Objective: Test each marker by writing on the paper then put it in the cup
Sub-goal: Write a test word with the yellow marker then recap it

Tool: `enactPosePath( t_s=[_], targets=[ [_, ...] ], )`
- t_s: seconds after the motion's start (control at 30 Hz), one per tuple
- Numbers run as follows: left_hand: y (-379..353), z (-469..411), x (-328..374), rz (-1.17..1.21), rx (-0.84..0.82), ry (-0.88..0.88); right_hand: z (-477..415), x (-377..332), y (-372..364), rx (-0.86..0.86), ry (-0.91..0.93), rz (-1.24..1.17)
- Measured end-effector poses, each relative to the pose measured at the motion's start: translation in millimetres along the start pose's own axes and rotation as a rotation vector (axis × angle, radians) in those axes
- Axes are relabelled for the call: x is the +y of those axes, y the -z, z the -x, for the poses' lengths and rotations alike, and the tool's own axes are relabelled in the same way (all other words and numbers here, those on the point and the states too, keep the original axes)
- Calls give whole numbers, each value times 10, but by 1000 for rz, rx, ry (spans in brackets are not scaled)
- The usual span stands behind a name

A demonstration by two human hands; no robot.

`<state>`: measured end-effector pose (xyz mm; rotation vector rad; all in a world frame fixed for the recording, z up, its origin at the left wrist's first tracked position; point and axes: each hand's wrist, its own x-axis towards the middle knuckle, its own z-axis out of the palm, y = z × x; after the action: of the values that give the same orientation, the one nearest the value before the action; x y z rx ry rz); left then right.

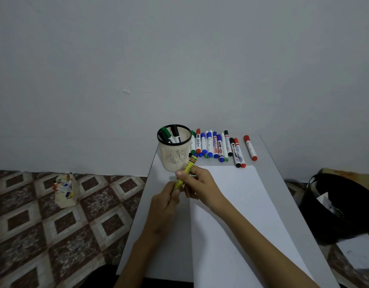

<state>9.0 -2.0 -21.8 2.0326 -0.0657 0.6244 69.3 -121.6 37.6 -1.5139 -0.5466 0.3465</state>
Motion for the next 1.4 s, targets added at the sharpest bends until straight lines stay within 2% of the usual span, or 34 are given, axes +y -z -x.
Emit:
enactPosePath(
  t_s=[0.33,0.53,0.6,0.67,0.73,0.8,0.87,1.03,1.27,1.4],
  targets=[
    [12,-11,-9,82,-13,40,3,84,13,2,-43,-43],
    [42,-14,29,139,54,30,-93,-4,115,-103,15,-3],
    [45,-8,47,118,76,26,-134,-56,147,-76,50,2],
    [41,-6,37,71,78,61,-184,-101,206,52,86,-126],
    [25,-6,-15,-41,47,55,-247,-99,325,161,119,-355],
    [-29,3,-87,-302,-34,-29,-288,-48,448,202,120,-543],
    [-82,6,-115,-450,-80,-71,-292,45,521,196,82,-598],
    [-94,-12,-110,-487,-78,-40,-318,273,547,194,-12,-338],
    [-86,-14,-85,-461,-93,-21,-462,436,417,353,-44,-40],
    [-85,-19,-87,-465,-87,-27,-482,476,388,362,-51,117]
  ],
)
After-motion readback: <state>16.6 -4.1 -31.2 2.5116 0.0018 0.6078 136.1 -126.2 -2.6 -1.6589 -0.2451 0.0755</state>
